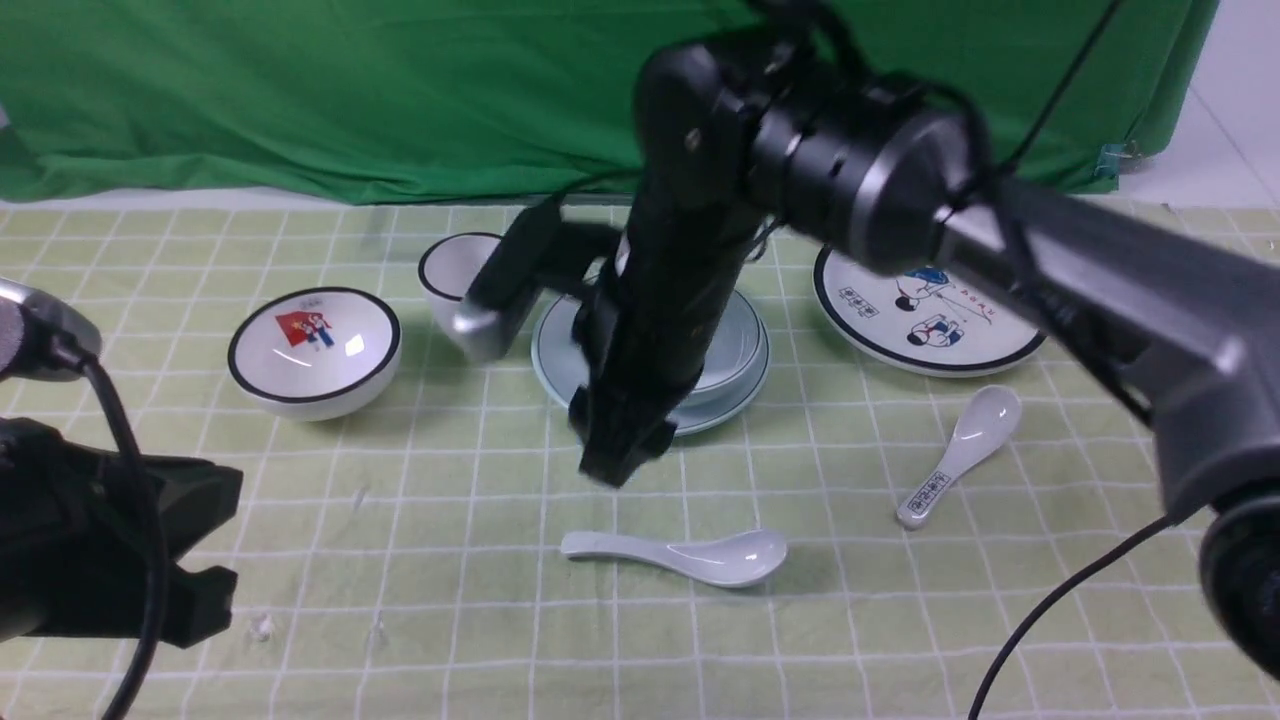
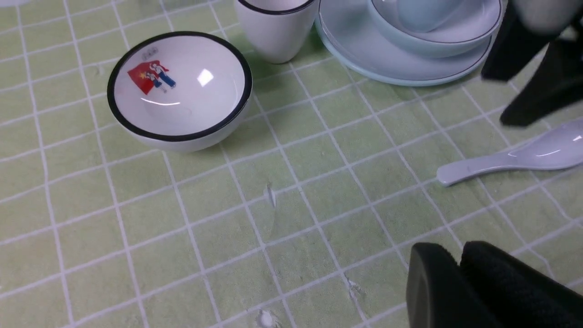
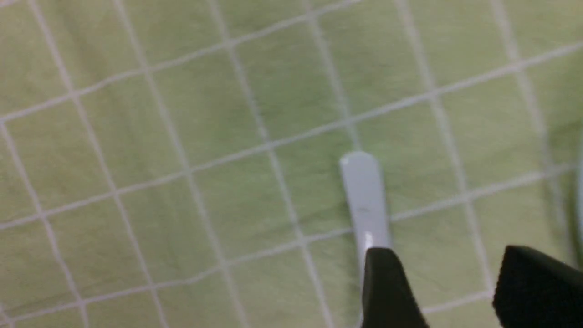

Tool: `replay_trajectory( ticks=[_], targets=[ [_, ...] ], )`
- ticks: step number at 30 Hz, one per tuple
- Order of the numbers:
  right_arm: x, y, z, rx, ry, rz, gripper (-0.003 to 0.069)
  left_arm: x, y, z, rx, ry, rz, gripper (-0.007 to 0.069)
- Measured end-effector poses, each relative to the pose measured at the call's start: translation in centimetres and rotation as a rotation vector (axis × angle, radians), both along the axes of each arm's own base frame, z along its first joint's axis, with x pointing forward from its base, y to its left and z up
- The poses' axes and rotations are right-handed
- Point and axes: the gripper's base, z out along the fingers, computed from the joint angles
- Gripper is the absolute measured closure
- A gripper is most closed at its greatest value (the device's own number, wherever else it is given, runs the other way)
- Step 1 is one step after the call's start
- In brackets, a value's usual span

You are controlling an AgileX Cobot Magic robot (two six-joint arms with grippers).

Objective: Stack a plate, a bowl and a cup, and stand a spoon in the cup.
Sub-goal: Use the right arm to grab a blue soup spoon

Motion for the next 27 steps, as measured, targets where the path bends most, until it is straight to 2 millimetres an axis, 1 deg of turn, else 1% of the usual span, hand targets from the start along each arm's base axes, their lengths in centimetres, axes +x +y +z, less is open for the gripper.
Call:
replay_trajectory(
  ticks=[2, 3, 4, 8, 12, 13, 17, 19, 23, 25, 26, 27],
  targets=[
    [-0.4, 0.8, -1.3, -0.016, 0.010, 0.031, 0.0296, 0.0, 0.0, 0.0, 0.000, 0.000, 0.000, 0.0590],
    [-0.5, 0.8, -1.5, -0.018, 0.012, 0.033, 0.0296, 0.0, 0.0, 0.0, 0.000, 0.000, 0.000, 0.0590],
    [-0.6, 1.2, -2.4, -0.030, 0.023, 0.040, 0.0296, 0.0, 0.0, 0.0, -0.002, 0.001, 0.000, 0.0590],
    [-0.2, 1.5, -4.8, -0.054, 0.041, 0.038, 0.0296, 0.0, 0.0, 0.0, -0.003, 0.001, 0.000, 0.0587],
    [0.2, 1.9, -5.8, -0.047, 0.023, 0.043, 0.0306, 0.0, 0.0, 0.0, -0.003, 0.001, 0.000, 0.0585],
    [0.3, 1.9, -6.1, -0.048, 0.018, 0.048, 0.0331, 0.0, 0.0, 0.0, -0.003, 0.001, 0.000, 0.0582],
    [0.5, 1.9, -6.4, -0.049, 0.011, 0.055, 0.0455, 0.0, 0.0, 0.0, -0.003, 0.001, 0.000, 0.0580],
    [0.8, 1.6, -6.4, -0.045, 0.008, 0.047, 0.0472, 0.0, 0.0, 0.0, -0.003, 0.001, 0.000, 0.0580],
    [1.4, 1.0, -6.2, -0.032, 0.012, 0.018, 0.0471, 0.0, 0.0, 0.0, -0.002, 0.000, 0.000, 0.0573],
    [1.7, 0.6, -5.2, -0.001, 0.018, -0.013, 0.0471, 0.0, 0.0, 0.0, -0.002, -0.001, 0.000, 0.0570],
    [1.9, 0.3, -4.1, 0.036, 0.013, -0.035, 0.0471, 0.0, 0.0, 0.0, -0.003, -0.003, 0.000, 0.0569],
    [2.0, 0.3, -4.1, 0.041, 0.015, -0.042, 0.0471, 0.0, 0.0, 0.1, -0.004, -0.006, 0.000, 0.0569]
  ],
)
